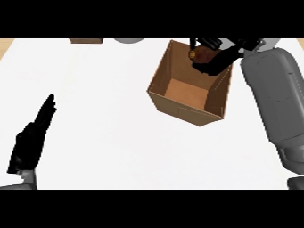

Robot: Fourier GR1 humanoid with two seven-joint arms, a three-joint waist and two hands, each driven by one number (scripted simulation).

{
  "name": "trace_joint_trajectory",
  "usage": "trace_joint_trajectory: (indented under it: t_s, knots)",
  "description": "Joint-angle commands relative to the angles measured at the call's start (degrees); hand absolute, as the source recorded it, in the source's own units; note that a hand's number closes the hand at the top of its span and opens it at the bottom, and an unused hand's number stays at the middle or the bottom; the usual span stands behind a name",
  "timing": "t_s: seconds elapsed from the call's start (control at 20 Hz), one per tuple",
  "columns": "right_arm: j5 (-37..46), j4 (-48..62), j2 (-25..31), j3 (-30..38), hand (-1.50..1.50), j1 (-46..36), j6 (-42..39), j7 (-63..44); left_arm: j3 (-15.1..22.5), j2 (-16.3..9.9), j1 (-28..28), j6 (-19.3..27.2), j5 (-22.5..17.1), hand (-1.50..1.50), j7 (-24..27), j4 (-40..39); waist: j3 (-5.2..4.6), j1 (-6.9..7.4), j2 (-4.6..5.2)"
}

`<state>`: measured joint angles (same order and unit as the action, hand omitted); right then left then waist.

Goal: Pick the sweet potato from the plate and place it in the cardboard box

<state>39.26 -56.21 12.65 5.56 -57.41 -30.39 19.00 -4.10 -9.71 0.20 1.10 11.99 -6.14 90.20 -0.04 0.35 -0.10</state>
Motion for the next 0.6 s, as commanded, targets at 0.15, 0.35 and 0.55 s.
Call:
trace_joint_trajectory:
  t_s: [0.15, 0.35, 0.55]
  knots:
    - [5.52, 5.48, -6.75, -4.98, 1.50, -0.99, 5.95, -5.23, 0.33, 1.08, -3.42, 0.55, 0.74, 0.00, -0.53, -2.28, 0.02, 0.21, 0.26]
    - [5.35, 11.47, -8.32, -3.71, -1.50, 1.41, 9.26, -4.20, -1.88, -1.04, 0.11, -1.51, -0.65, 0.00, 4.86, -4.28, 0.02, 0.36, 0.30]
    - [3.90, 16.83, -10.19, -1.25, -1.50, -4.90, 10.69, -5.04, 1.16, 2.54, -0.70, 1.36, 1.94, 0.00, 1.71, -2.05, 0.03, 0.52, 0.34]
